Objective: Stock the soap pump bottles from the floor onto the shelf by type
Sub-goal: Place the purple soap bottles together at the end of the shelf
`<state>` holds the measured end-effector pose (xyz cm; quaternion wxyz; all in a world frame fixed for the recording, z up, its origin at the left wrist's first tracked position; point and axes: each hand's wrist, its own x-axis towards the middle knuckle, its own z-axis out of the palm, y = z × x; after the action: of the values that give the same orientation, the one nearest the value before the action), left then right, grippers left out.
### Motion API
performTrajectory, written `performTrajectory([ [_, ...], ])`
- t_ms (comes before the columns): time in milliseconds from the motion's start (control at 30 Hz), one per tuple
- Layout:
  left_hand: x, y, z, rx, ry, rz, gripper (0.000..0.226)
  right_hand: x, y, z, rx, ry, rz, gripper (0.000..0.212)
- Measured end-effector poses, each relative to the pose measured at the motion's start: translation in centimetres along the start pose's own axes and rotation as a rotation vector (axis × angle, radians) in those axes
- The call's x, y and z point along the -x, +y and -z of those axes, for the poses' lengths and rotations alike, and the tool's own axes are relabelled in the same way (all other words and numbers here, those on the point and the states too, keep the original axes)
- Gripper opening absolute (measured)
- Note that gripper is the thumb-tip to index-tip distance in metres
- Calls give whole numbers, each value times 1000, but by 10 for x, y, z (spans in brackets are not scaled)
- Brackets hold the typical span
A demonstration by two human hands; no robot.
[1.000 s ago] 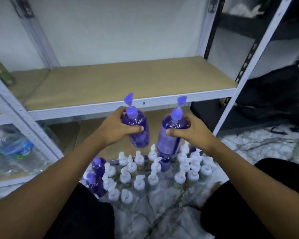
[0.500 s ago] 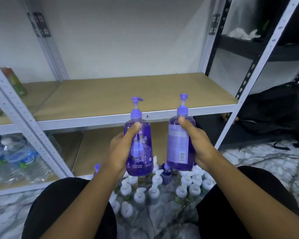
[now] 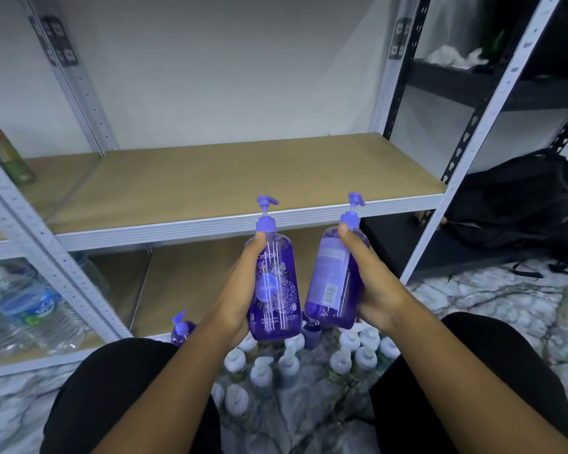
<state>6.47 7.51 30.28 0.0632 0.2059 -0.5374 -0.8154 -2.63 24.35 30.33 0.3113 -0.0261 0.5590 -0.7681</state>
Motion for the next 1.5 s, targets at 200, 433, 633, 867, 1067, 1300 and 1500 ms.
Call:
performTrajectory([
  [200,-2,1,4,14,-53,65,41,5,-7,11,-59,-61,-24,15],
  [433,-5,-5,9,-62,-33,-21,76,6,-1,12,117,23,120,20],
  [633,-2,-6,6,-78,1,-44,57,6,1,12,159,109,140,54],
  [867,-3,-7,5,-72,-13,-92,53,4,5,11,109,167,137,55],
  [1067,-6,-7,0,-73,-3,-103,43,10,-2,11,146,99,115,65],
  [1300,-23,9,-16,-118,-62,-100,63,5,-26,16,249,54,161,37],
  [1500,-64,30,-42,-145,-110,-121,60,-19,-76,27,370,122,286,37],
])
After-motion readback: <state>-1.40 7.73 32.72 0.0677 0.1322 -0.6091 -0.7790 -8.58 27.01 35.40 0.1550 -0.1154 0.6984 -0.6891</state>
